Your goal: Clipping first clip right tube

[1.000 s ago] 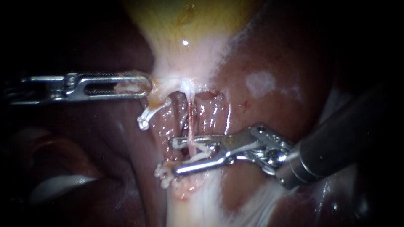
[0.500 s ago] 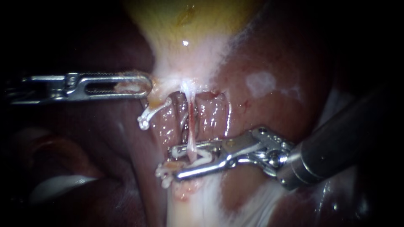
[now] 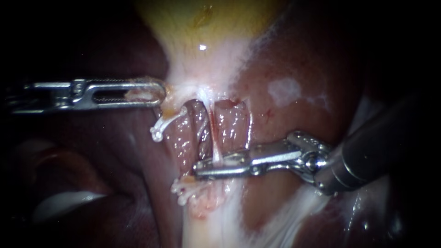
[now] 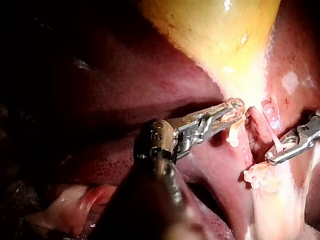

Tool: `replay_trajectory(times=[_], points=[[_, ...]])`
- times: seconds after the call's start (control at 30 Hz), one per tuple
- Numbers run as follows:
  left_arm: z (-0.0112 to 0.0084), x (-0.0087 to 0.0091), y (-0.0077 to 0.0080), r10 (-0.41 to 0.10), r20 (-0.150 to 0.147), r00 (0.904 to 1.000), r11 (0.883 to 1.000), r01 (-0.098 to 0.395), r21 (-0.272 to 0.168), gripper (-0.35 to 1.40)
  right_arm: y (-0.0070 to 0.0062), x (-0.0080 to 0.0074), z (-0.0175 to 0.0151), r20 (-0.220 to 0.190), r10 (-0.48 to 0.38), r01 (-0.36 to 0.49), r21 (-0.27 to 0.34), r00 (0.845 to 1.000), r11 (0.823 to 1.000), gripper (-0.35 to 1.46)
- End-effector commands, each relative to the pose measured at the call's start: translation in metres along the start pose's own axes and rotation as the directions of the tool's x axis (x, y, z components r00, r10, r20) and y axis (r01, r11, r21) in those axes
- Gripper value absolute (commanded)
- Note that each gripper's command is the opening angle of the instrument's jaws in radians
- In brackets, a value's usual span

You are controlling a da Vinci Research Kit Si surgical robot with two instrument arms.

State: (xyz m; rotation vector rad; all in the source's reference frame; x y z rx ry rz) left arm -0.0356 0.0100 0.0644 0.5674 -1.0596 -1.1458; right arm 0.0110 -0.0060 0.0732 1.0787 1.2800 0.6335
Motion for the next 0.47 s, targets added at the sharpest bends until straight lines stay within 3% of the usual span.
replay_trajectory(times=[0.03, 0.47], points=[[0.0, 0.0, 0.0, 0.0, 0.0, 1.0, 1.0, 0.0, 0.0, -0.35, 0.0, 0.0, 0.0001, 0.0, -0.002, 0.002, -0.001, 1.0, 1.0, -0.35], [0.0, 0.0, 0.0, 0.0, 0.0, 1.0, 1.0, 0.0, 0.0, -0.35, 0.0, 0.0001, 0.0, -0.001, -0.001, 0.001, -0.001, 1.0, 1.0, -0.35]])
